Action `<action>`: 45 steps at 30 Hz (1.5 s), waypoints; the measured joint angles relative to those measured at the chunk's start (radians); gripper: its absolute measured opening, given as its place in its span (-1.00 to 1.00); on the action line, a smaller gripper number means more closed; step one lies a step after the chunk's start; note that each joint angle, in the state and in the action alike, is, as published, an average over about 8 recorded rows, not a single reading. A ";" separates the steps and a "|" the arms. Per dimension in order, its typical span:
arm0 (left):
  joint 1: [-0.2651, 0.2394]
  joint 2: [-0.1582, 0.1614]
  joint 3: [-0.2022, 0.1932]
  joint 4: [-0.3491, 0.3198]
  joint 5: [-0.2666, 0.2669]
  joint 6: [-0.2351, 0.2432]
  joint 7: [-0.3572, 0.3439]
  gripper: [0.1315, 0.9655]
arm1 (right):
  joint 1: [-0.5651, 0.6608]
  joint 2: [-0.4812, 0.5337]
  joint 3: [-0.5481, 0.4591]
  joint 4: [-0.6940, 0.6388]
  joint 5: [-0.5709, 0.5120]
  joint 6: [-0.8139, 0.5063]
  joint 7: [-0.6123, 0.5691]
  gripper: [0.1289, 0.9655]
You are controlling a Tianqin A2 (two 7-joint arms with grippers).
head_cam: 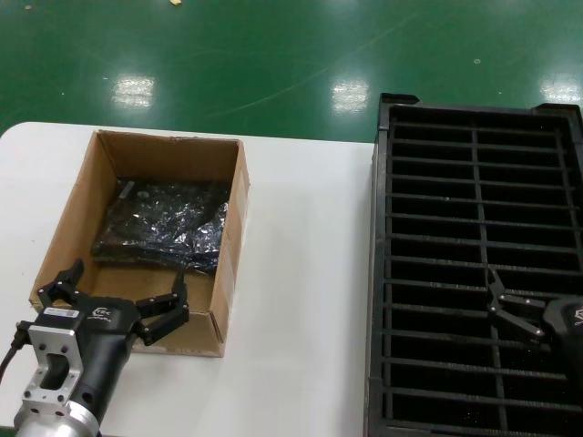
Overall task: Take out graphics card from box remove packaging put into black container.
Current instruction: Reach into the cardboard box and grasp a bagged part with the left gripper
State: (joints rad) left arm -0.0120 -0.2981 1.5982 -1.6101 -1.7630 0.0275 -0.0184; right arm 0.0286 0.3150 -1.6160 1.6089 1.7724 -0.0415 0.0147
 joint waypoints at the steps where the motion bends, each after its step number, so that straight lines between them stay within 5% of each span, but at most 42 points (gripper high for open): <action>1: 0.000 0.000 0.000 0.000 0.000 0.000 0.000 1.00 | 0.000 0.000 0.000 0.000 0.000 0.000 0.000 1.00; 12: -0.001 -0.006 0.002 -0.001 0.003 0.004 0.002 1.00 | 0.000 0.000 0.000 0.000 0.000 0.000 0.000 1.00; 19: -0.071 -0.083 0.032 0.028 0.035 0.087 0.046 1.00 | 0.000 0.000 0.000 0.000 0.000 0.000 0.000 1.00; 26: -0.297 -0.205 0.096 0.152 0.121 0.224 0.107 1.00 | 0.000 0.000 0.000 0.000 0.000 0.000 0.000 1.00; 32: -0.548 -0.269 0.205 0.358 0.233 0.376 0.181 1.00 | 0.000 0.000 0.000 0.000 0.000 0.000 0.000 1.00; 40: -0.837 -0.261 0.384 0.672 0.396 0.594 0.294 1.00 | 0.000 0.000 0.000 0.000 0.000 0.000 0.000 1.00; 45: -0.964 -0.222 0.465 0.849 0.483 0.638 0.390 1.00 | 0.000 0.000 0.000 0.000 0.000 0.000 0.000 1.00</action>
State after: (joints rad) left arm -0.9756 -0.5203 2.0628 -0.7610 -1.2802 0.6650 0.3713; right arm 0.0286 0.3150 -1.6160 1.6089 1.7723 -0.0414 0.0148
